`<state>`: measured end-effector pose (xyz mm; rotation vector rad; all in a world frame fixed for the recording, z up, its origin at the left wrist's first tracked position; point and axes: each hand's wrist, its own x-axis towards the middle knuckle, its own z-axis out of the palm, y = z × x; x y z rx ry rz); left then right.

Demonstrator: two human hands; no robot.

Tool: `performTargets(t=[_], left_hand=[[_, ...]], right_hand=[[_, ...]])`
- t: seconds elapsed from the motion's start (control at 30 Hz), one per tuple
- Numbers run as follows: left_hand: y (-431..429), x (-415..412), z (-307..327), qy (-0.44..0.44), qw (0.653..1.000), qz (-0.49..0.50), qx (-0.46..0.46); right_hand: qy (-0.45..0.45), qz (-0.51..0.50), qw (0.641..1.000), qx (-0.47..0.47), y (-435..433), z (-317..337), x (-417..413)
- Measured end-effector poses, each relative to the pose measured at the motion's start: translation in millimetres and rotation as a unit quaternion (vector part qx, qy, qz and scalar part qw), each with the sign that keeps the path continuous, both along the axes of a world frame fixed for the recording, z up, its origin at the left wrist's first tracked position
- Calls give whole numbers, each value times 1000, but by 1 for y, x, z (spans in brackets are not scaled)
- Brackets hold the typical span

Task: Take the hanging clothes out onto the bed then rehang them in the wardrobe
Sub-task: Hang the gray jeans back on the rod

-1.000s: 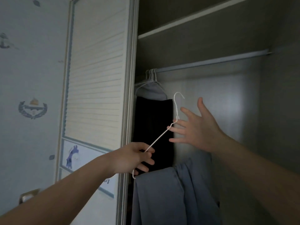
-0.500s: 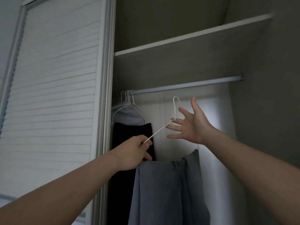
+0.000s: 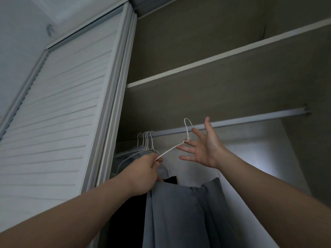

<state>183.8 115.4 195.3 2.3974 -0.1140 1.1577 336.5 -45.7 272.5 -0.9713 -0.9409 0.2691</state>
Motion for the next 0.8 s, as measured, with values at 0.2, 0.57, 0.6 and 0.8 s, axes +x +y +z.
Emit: performTargets(t=[0.2,0.57,0.6,0.8], left_hand=[[6,38,39,-21,999,47,14],[10,89,51,10,994,107,34],[11,91,49,16,995,100,25],[12,96,50,32,950,241,194]], right_hand=[[-17,7,1000,11,17,37,39],[-12,25,1000,-11,29,29,97],[-17,33,999,-17,31,25,101],[-96,-38,993,-51,46,12,121]])
